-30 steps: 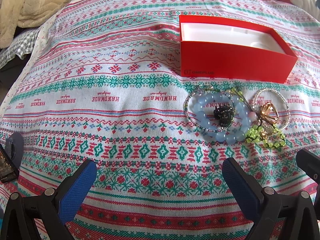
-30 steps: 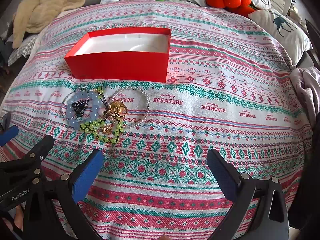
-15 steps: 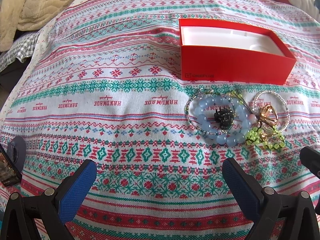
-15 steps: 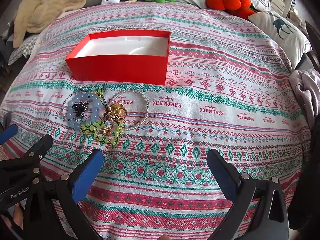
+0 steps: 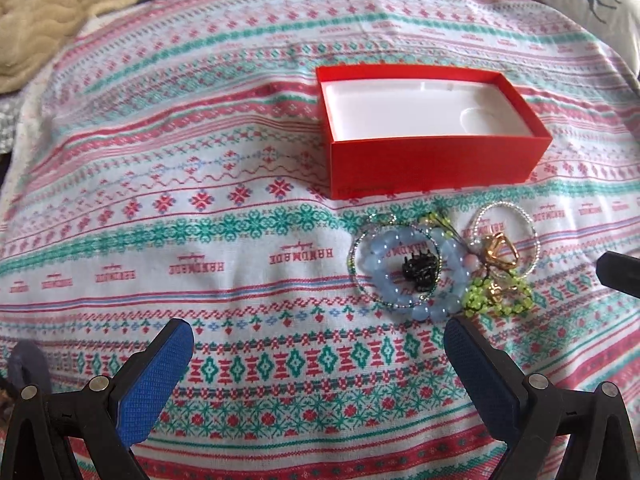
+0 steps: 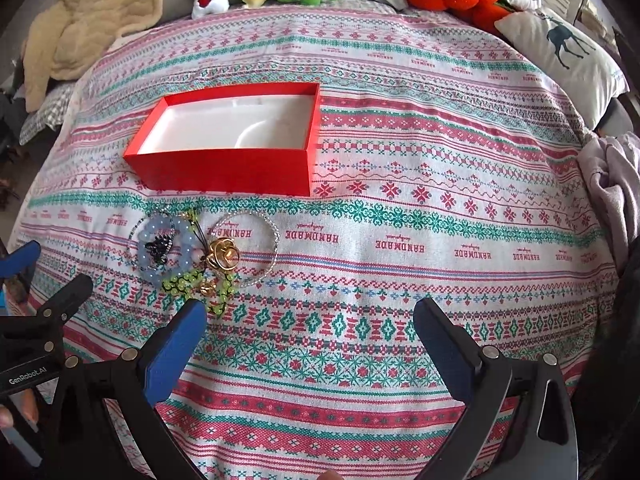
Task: Organize jewelry
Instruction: 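Grasp the silver bracelet with the right tool while the left tool grasps the green-beaded bracelet, then lower both bracelets into the red box and open both tools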
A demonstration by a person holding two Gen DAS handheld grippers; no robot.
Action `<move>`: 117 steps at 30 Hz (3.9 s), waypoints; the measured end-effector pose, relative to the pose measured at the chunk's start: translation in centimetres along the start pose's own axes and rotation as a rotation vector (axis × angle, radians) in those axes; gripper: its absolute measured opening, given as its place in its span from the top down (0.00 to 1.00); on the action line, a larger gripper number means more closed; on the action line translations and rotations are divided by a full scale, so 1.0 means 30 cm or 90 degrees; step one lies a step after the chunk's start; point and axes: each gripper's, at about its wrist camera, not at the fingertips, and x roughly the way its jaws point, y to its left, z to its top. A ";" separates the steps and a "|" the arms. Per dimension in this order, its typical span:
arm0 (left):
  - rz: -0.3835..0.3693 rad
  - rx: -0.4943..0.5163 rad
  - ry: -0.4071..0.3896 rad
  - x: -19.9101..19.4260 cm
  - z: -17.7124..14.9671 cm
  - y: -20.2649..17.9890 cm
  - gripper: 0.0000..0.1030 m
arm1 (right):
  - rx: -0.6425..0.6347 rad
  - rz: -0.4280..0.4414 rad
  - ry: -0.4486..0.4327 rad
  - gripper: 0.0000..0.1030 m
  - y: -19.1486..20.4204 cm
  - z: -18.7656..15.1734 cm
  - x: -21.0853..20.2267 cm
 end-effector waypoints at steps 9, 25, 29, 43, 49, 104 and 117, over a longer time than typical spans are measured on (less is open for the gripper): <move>-0.110 -0.041 0.005 0.082 0.061 0.074 0.22 | 0.024 0.113 0.036 0.15 -0.038 0.098 0.091; -0.151 -0.009 0.079 0.253 0.122 -0.015 0.91 | -0.006 0.104 0.071 0.85 -0.004 0.158 0.271; -0.131 0.006 0.078 0.260 0.124 -0.039 0.98 | -0.039 0.086 0.066 0.92 0.024 0.158 0.276; -0.147 0.007 0.004 0.106 0.142 -0.049 1.00 | -0.063 0.093 0.005 0.96 0.097 0.174 0.172; -0.145 0.014 0.007 0.093 0.130 -0.042 1.00 | -0.061 0.110 -0.031 0.96 0.113 0.174 0.086; -0.270 -0.100 -0.128 0.006 0.405 -0.120 1.00 | -0.023 0.122 -0.140 0.96 0.078 0.301 -0.076; -0.198 -0.133 -0.080 0.181 0.398 -0.056 1.00 | 0.042 0.227 -0.150 0.96 0.071 0.409 -0.044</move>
